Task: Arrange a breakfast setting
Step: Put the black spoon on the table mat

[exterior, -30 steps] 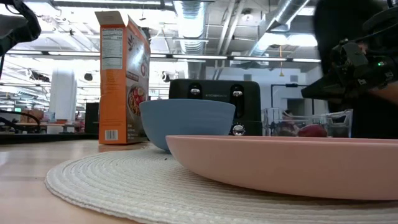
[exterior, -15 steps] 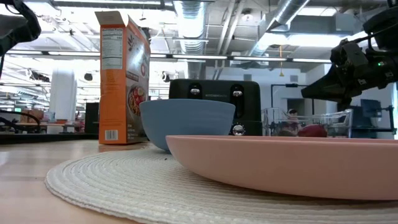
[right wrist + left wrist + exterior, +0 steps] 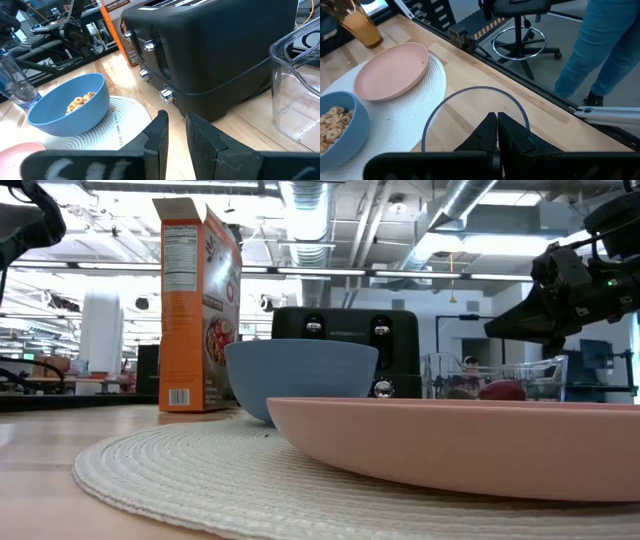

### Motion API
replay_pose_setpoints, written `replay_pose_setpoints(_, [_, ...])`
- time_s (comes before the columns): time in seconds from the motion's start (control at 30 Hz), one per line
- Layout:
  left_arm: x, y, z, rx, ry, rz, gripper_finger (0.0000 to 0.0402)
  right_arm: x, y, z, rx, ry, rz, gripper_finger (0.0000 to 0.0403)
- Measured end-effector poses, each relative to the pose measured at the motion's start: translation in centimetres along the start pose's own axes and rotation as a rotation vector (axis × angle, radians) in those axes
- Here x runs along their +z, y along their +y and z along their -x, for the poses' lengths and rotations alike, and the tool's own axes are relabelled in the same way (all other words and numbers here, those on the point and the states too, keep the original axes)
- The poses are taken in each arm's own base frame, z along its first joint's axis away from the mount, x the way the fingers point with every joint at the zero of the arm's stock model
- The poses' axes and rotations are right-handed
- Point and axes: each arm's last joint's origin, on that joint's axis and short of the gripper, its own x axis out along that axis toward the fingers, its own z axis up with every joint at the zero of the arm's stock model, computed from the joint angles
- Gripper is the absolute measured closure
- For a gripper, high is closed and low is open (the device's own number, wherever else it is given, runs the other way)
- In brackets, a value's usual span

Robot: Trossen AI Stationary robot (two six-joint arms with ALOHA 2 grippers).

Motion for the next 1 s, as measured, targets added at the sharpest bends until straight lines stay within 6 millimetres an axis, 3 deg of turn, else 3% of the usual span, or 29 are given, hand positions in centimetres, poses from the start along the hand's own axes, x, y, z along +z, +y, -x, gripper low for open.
replay_pose_setpoints(0.57, [0.17,0.07,0.05,0.02,-0.021,0.079,0.0399,0.01,0.0,0.0,0.0,0.0,0.0,0.0312])
replay_pose_setpoints(1.0, [-0.45,0.18,0.07,0.032,0.035,0.077,0.0299,0.0,0.0,0.0,0.0,0.0,0.0,0.0312])
